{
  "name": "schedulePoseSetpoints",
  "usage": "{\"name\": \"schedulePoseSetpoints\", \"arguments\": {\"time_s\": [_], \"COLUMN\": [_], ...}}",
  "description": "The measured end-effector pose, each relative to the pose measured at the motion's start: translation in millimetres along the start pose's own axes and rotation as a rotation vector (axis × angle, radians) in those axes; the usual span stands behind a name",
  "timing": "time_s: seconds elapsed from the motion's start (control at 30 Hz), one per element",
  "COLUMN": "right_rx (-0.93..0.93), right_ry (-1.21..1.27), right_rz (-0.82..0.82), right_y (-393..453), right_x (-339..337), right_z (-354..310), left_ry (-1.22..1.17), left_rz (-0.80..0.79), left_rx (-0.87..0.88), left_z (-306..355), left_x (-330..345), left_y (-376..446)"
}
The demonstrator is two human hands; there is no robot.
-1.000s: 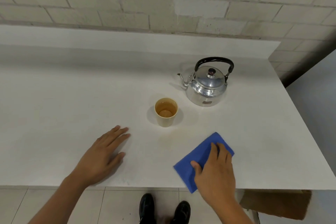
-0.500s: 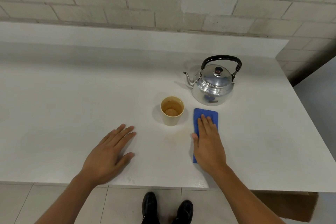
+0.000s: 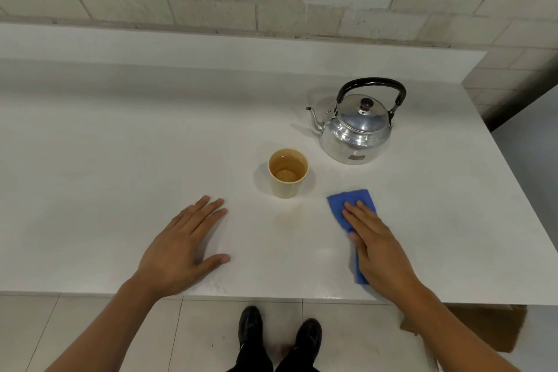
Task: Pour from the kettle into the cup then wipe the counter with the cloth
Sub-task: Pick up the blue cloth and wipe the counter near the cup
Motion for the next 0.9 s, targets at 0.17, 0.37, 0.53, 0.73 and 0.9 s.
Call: {"name": "schedulePoseSetpoints", "arguments": {"time_s": [0.17, 0.37, 0.53, 0.73, 0.9], "right_rx": [-0.029, -0.197, -0.271, -0.029, -0.169], "right_ry": [-0.018, -0.043, -0.028, 0.014, -0.11], "right_rz": [-0.024, -0.142, -0.22, -0.073, -0.107], "right_y": [24.3, -5.1, -34.7, -5.5, 13.4], "right_x": [27.0, 65.5, 51.2, 28.0, 64.8], "right_z": [-41.1, -90.9, -71.0, -37.2, -92.9], "left_ry": [0.004, 0.002, 0.004, 0.003, 0.004], "left_rz": [0.007, 0.019, 0.019, 0.027, 0.022], "left_rx": [-0.004, 0.001, 0.005, 0.004, 0.006], "left_z": [2.5, 3.4, 3.0, 2.9, 3.2], "left_x": [-2.9, -4.4, -3.3, -3.5, -3.0], "left_y": [-1.1, -1.3, -1.7, -1.4, -1.8]}}
Point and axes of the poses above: each hand's wrist, its own y-axis towards the middle knuckle, its own x-axis out of the palm, z = x × y, the point moved 9 cm from there along y, towards the middle knuckle, and after that the axes turned 9 degrees about -z, right-handed, at the moved point
